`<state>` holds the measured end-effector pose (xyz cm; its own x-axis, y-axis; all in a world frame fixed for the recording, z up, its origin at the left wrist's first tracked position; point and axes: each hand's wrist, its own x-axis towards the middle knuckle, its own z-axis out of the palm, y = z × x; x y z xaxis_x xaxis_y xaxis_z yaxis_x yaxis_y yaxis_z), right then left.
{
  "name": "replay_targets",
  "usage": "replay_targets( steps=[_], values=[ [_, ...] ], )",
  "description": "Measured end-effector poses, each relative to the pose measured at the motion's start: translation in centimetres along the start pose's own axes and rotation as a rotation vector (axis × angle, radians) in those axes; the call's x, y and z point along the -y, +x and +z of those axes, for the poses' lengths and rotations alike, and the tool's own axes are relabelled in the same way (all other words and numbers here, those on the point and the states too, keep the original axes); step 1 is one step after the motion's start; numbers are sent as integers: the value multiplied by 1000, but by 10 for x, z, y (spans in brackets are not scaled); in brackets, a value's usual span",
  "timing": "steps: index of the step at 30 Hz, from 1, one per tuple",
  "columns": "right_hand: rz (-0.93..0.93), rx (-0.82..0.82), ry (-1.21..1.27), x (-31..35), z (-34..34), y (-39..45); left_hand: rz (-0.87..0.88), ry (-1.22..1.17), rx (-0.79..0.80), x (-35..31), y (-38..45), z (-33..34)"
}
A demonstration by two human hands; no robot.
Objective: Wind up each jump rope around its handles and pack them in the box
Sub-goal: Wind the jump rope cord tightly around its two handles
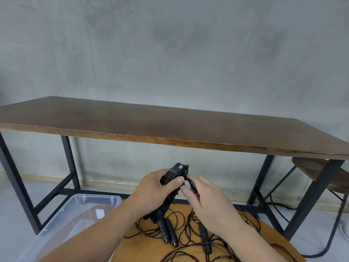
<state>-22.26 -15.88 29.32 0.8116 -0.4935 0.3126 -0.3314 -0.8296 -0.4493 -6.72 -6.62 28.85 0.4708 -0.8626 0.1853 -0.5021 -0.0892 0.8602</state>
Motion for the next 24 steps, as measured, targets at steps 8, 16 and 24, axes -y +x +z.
replay_targets(
  steps=[8,16,24],
  values=[
    [158,110,570,-10,-9,3,-112,-128,27,-4,0,-7],
    [194,-100,488,-16,-13,11,-96,-198,85,-10,-2,-3],
    [146,-157,-188,-12,-15,17,72,-39,72,-11,-6,6]
  ],
)
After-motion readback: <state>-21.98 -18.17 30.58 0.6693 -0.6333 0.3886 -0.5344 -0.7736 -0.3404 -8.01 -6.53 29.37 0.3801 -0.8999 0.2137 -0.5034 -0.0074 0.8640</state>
